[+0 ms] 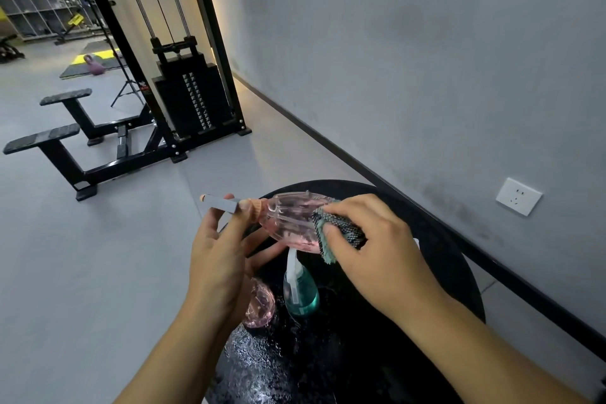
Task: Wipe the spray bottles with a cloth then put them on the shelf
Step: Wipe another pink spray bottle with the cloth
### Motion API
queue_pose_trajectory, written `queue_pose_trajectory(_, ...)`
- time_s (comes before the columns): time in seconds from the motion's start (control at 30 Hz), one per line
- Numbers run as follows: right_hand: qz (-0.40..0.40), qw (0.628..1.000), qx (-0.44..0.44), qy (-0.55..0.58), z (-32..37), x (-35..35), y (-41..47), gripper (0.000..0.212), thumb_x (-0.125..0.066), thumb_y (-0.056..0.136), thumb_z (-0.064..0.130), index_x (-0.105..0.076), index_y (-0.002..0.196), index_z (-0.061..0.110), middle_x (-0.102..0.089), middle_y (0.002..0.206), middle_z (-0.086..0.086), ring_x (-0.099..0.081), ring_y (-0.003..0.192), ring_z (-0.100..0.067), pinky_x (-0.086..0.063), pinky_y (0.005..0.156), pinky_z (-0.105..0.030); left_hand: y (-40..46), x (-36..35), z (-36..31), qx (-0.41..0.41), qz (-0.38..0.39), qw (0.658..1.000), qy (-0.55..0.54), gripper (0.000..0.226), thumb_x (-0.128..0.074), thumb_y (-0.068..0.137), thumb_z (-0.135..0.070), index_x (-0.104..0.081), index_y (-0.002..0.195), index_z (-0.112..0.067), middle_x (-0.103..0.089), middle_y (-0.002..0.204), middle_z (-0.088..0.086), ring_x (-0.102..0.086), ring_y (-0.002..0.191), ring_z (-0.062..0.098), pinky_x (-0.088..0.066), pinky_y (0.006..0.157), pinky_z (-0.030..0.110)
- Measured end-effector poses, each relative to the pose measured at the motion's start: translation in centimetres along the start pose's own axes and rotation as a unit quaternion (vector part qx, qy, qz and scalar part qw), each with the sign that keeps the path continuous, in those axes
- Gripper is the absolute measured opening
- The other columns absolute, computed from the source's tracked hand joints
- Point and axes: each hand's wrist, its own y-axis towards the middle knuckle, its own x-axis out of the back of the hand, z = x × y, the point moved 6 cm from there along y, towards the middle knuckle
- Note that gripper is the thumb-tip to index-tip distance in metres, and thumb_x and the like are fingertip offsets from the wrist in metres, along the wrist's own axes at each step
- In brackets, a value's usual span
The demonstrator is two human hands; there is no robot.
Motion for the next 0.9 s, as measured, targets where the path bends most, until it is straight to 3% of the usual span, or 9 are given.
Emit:
queue_pose_trajectory(0.2,-0.036,0.992,-0.054,0.110,-0.2,-0.1,-0.6,0.019,-0.077,0.091,0.027,-0.076,0.109,0.035,-0.065,0.110,0.023,-0.064,0.107,0.003,-0.049,0.086,-0.009,0.2,0.4,0.0,0.001,-0.006,1.000,0.012,0.010,-0.058,0.107,-0.025,-0.063,0.101,-0.019,-0.078,0.089,-0.002,-0.075,0.075,0.015,-0.063,0.058,0.033)
queue_pose_trajectory(0.4,-0.053,0.989,-0.048,0.126,0.0,0.1,-0.4,0.019,-0.076,0.091,0.025,-0.077,0.109,0.032,-0.066,0.109,0.021,-0.064,0.107,0.000,-0.051,0.088,-0.013,0.4,0.4,-0.2,0.004,-0.020,0.999,-0.029,0.053,-0.072,0.090,-0.040,-0.058,0.133,-0.013,-0.077,0.100,0.004,-0.078,0.088,0.022,-0.066,0.071,0.042)
queue_pose_trajectory(0.6,-0.046,0.988,-0.044,0.138,-0.1,-0.6,-0.6,0.021,-0.079,0.089,0.020,-0.078,0.107,0.031,-0.067,0.111,0.019,-0.066,0.108,-0.003,-0.050,0.087,-0.011,0.7,0.8,-0.1,0.012,-0.035,0.999,-0.028,0.020,-0.067,0.099,-0.036,-0.068,0.106,-0.018,-0.078,0.096,0.002,-0.077,0.087,0.020,-0.065,0.064,0.033)
queue_pose_trajectory(0.77,-0.059,0.989,-0.038,0.133,-0.1,-0.2,-0.4,0.021,-0.079,0.089,0.022,-0.078,0.107,0.032,-0.068,0.110,0.019,-0.065,0.108,-0.001,-0.050,0.090,-0.012,0.5,0.5,0.1,0.021,-0.038,0.999,-0.032,0.018,-0.062,0.105,-0.031,-0.070,0.111,-0.015,-0.079,0.110,0.008,-0.076,0.107,0.027,-0.067,0.081,0.043)
queue_pose_trajectory(0.9,-0.075,0.978,-0.084,0.174,-1.0,0.0,-0.5,0.019,-0.079,0.089,0.027,-0.077,0.104,0.038,-0.069,0.110,0.020,-0.067,0.105,-0.001,-0.056,0.093,-0.028,0.3,-0.1,0.5,0.053,-0.037,0.997,-0.039,0.028,-0.060,0.106,-0.032,-0.068,0.122,-0.011,-0.079,0.115,0.012,-0.075,0.110,0.027,-0.066,0.085,0.047)
